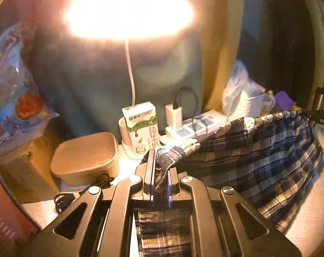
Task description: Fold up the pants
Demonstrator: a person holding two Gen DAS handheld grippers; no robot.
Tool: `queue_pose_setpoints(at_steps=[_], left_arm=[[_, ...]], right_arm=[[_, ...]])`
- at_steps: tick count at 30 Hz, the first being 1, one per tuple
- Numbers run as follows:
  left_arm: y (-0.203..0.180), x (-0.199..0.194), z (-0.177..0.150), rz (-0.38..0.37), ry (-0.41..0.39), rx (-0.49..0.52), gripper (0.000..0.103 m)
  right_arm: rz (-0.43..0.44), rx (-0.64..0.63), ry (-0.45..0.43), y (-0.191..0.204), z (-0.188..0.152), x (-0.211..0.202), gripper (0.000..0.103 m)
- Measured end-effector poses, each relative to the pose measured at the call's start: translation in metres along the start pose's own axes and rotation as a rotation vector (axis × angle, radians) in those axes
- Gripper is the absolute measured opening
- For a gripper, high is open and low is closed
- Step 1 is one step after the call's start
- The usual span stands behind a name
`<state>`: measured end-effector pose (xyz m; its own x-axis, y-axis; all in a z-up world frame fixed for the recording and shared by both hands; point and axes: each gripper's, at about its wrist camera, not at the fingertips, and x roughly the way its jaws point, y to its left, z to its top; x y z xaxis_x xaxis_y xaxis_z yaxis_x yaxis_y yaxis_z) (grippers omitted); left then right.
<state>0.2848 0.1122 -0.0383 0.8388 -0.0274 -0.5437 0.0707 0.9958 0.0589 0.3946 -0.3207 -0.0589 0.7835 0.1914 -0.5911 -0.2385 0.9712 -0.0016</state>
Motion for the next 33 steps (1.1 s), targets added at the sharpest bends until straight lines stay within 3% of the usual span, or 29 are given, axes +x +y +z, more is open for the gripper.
queue_pose_setpoints(at_steps=[7,8,14,19,21,23,24,25,26,33], left_arm=[[0.012,0.055,-0.010,0.005,0.103,-0.023,0.007],[0.014,0.061,-0.011,0.012,0.114,-0.026,0.011],[0.037,0.097,-0.020,0.123,0.185,-0.111,0.013],[0.044,0.095,-0.023,0.103,0.208,-0.156,0.014],[0.040,0.087,-0.022,0.091,0.199,-0.148,0.025],[0.039,0.076,-0.020,0.079,0.187,-0.138,0.034],[0.037,0.069,-0.020,0.077,0.180,-0.134,0.036],[0.037,0.063,-0.021,0.068,0.182,-0.133,0.037],[0.037,0.060,-0.022,0.056,0.191,-0.137,0.038],[0.021,0.050,-0.045,-0.017,0.276,-0.139,0.043]], right_arm=[[-0.008,-0.007,0.078,0.008,0.010,0.059,0.015],[-0.009,-0.006,0.088,0.008,0.010,0.065,0.015],[-0.050,-0.009,0.147,0.009,0.006,0.092,0.015],[-0.045,-0.022,0.196,0.008,0.003,0.103,0.015],[-0.053,-0.023,0.202,0.009,0.003,0.103,0.017],[-0.064,-0.027,0.209,0.009,0.003,0.103,0.025],[-0.073,-0.027,0.207,0.010,0.004,0.103,0.045],[-0.075,-0.027,0.199,0.010,0.005,0.100,0.070],[-0.068,-0.031,0.192,0.012,0.006,0.098,0.078],[-0.075,-0.062,0.129,0.018,0.011,0.069,0.079]])
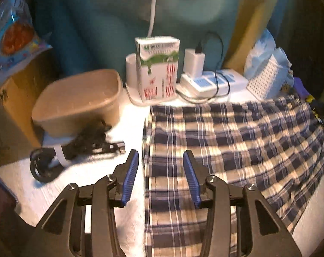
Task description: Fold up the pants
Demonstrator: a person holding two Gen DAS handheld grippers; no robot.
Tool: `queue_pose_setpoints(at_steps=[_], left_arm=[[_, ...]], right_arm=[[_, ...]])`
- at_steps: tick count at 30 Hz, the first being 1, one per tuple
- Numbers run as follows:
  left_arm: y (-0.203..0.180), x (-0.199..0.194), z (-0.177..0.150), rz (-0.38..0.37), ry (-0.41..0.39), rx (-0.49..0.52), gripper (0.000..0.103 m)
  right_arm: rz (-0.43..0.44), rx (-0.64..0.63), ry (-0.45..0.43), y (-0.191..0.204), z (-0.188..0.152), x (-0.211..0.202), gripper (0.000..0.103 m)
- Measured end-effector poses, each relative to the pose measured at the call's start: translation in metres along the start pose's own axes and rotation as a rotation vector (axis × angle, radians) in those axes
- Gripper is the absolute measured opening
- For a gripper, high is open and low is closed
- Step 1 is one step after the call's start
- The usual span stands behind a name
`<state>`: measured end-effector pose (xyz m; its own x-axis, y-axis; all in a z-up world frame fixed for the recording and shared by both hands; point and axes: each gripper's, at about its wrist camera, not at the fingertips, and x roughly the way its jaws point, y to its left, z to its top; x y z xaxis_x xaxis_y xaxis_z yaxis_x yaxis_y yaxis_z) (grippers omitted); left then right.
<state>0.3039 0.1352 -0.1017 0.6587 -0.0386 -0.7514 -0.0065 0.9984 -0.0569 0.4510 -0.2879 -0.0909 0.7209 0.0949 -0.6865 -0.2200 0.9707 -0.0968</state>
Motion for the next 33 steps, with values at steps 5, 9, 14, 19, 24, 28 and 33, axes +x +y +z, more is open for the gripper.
queue_pose_setpoints(at_steps=[5,9,14,19,24,28,33], left_arm=[[0.007,0.015,0.005,-0.087,-0.003,-0.049,0.043],[0.002,0.031,0.017,-0.100,0.014,-0.021,0.043],[0.000,0.048,0.022,-0.063,0.065,-0.028,0.040],[-0.002,0.057,0.017,-0.098,0.102,-0.018,0.000],[0.005,0.043,0.008,-0.041,0.085,-0.022,0.000],[0.017,0.032,0.003,0.045,0.061,-0.013,0.000],[0.024,0.035,0.005,0.060,0.089,-0.051,0.001]], right_arm=[[0.017,0.014,-0.019,-0.003,-0.012,-0.024,0.079],[0.013,0.026,-0.028,-0.007,-0.028,-0.038,0.079],[0.016,0.063,-0.018,-0.013,-0.040,-0.041,0.079],[0.031,0.069,-0.008,-0.014,-0.043,-0.038,0.079],[0.052,0.056,-0.013,-0.006,-0.043,-0.039,0.079],[0.070,0.050,-0.015,0.000,-0.046,-0.043,0.079],[0.085,0.040,-0.004,0.009,-0.051,-0.045,0.079]])
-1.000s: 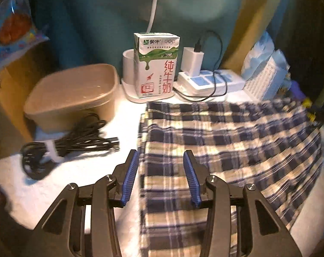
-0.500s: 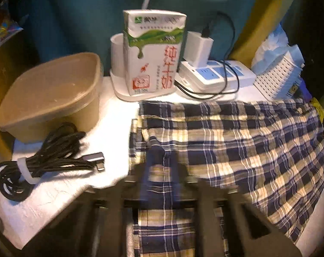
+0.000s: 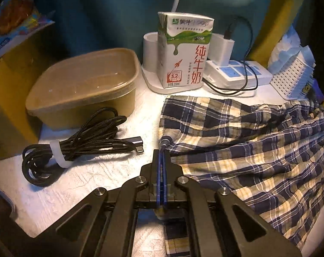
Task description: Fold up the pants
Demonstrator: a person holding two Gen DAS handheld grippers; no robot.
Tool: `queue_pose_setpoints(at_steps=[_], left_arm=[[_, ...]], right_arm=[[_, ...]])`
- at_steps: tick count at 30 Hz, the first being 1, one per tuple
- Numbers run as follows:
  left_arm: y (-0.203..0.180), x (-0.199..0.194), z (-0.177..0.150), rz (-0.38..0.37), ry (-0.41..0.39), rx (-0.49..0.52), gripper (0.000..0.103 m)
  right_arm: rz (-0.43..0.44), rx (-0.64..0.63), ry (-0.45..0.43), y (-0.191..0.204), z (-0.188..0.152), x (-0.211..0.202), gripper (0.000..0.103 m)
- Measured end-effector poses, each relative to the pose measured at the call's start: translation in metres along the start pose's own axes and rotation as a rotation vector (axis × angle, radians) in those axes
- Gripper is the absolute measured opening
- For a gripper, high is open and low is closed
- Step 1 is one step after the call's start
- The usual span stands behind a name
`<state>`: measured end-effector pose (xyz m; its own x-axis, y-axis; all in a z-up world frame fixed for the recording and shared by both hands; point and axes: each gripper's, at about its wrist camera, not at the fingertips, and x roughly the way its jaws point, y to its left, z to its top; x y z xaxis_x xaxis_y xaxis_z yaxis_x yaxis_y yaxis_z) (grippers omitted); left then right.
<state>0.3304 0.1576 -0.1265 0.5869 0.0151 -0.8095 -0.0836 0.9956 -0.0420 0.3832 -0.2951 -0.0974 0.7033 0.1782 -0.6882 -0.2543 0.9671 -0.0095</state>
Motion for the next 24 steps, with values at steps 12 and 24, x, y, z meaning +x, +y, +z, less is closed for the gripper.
queue_pose_setpoints(at_steps=[12,24], left_arm=[[-0.028,-0.034,0.035,-0.098,-0.093,0.145,0.067],[-0.047,0.053,0.071,-0.068,0.021,0.291,0.066]], right_arm=[[-0.013,0.007,-0.050,-0.016,0.012,-0.015,0.079],[0.058,-0.100,0.080,-0.026,0.065,0.069,0.079]])
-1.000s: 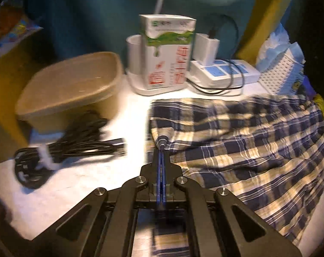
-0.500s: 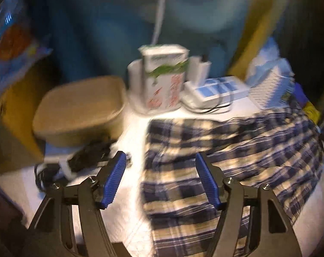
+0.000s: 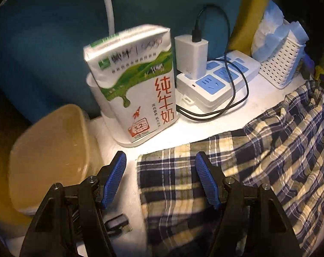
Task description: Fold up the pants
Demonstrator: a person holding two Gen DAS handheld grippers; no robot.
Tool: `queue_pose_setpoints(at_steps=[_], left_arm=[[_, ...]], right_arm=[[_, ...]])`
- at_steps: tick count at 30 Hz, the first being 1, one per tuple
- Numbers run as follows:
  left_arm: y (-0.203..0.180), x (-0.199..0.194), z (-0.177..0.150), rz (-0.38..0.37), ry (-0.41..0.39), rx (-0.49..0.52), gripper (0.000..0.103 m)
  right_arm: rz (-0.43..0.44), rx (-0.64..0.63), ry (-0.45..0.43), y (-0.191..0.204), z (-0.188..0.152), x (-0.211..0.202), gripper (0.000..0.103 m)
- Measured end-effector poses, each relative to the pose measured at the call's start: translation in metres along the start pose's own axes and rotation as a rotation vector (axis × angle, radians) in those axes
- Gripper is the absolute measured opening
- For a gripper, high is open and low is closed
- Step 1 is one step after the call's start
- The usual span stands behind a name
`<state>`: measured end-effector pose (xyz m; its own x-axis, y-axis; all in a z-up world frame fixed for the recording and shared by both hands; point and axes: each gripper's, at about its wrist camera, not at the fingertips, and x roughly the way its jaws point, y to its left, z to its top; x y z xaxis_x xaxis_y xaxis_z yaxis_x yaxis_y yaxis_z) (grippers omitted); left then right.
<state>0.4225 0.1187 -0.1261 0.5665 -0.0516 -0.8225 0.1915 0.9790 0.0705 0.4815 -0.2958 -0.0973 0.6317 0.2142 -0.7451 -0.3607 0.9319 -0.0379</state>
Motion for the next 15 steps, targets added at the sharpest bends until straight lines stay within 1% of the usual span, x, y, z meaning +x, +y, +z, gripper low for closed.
queue_pose_setpoints(at_steps=[1,2,3,4,5,6,7,8,9,11,13,15], left_arm=[[0.002,0.003,0.000,-0.008,-0.004,-0.012,0.063],[0.003,0.005,-0.001,-0.015,-0.009,-0.023,0.039],[0.004,0.008,-0.003,-0.021,-0.002,-0.040,0.007],[0.005,0.010,-0.004,-0.024,0.006,-0.060,0.002],[0.006,0.009,-0.007,-0.023,-0.009,-0.069,0.002],[0.006,0.006,-0.009,-0.011,-0.030,-0.080,0.002],[0.008,0.002,-0.011,0.003,-0.050,-0.102,0.002],[0.010,-0.001,-0.013,0.009,-0.067,-0.126,0.002],[0.012,-0.004,-0.015,0.015,-0.081,-0.146,0.001],[0.016,-0.010,-0.020,0.046,-0.105,-0.174,0.001],[0.019,-0.013,-0.023,0.069,-0.126,-0.203,0.001],[0.021,-0.015,-0.026,0.090,-0.136,-0.216,0.001]], right_arm=[[0.007,-0.013,0.009,0.003,0.001,0.005,0.079],[0.011,-0.023,0.017,0.005,0.001,0.010,0.079],[0.012,-0.033,0.021,0.007,0.000,0.014,0.079],[0.011,-0.041,0.022,0.009,-0.001,0.016,0.070],[0.012,-0.053,0.028,0.011,-0.002,0.019,0.061],[0.011,-0.060,0.035,0.013,-0.003,0.022,0.039],[0.001,-0.066,0.036,0.014,-0.003,0.023,0.022],[-0.023,-0.080,0.008,0.015,-0.004,0.024,0.014],[-0.024,-0.084,0.000,0.016,-0.005,0.024,0.008],[-0.030,-0.080,-0.020,0.016,-0.004,0.021,0.008],[-0.040,-0.078,-0.038,0.016,-0.001,0.017,0.005],[-0.055,-0.080,-0.057,0.017,0.002,0.012,0.005]])
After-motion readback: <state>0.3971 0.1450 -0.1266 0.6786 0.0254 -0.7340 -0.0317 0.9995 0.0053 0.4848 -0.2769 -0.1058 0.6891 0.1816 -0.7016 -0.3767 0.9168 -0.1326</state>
